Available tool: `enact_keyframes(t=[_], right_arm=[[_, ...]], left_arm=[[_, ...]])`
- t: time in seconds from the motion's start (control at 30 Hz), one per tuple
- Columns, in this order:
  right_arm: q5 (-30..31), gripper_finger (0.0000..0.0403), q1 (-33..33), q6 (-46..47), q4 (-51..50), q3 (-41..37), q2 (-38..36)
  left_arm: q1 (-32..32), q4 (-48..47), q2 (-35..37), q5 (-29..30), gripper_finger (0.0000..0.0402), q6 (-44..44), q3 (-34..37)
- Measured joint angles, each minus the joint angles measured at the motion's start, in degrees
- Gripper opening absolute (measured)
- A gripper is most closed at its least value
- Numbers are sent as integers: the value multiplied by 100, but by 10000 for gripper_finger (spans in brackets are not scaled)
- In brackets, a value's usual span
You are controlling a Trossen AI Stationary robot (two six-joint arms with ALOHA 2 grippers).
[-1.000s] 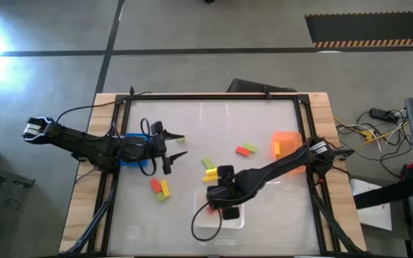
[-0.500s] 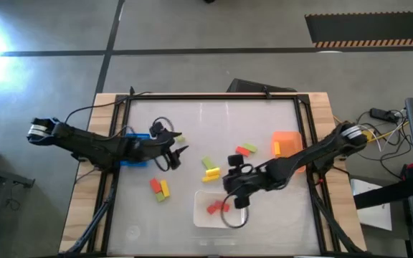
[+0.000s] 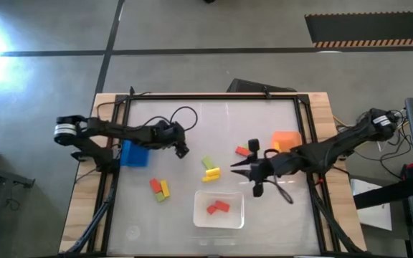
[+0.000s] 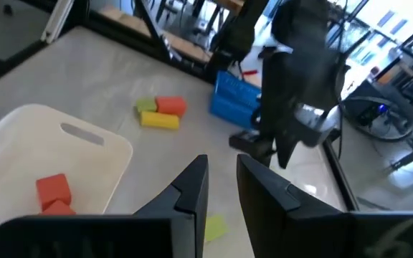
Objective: Sort & place blocks by color
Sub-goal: Put the green block into the blue bin
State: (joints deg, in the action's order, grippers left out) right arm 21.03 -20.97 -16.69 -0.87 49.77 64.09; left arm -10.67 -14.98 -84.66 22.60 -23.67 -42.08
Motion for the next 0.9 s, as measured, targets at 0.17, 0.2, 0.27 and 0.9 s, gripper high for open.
enact_keyframes(t=[0.17,0.2,0.27,0.9], right_arm=[[0,62,0,-96,31,-240,-338],[-1,61,0,-133,29,-262,-379],[1,61,0,-249,38,-268,-428],[-65,61,0,-1385,382,-525,-883]], left_arm=[[-221,-9,-358,-6,255,-3,-47],[-241,-4,-416,-6,255,-3,-44],[-249,-3,-528,-7,255,-3,-41],[-250,97,-664,-6,119,-438,-44]])
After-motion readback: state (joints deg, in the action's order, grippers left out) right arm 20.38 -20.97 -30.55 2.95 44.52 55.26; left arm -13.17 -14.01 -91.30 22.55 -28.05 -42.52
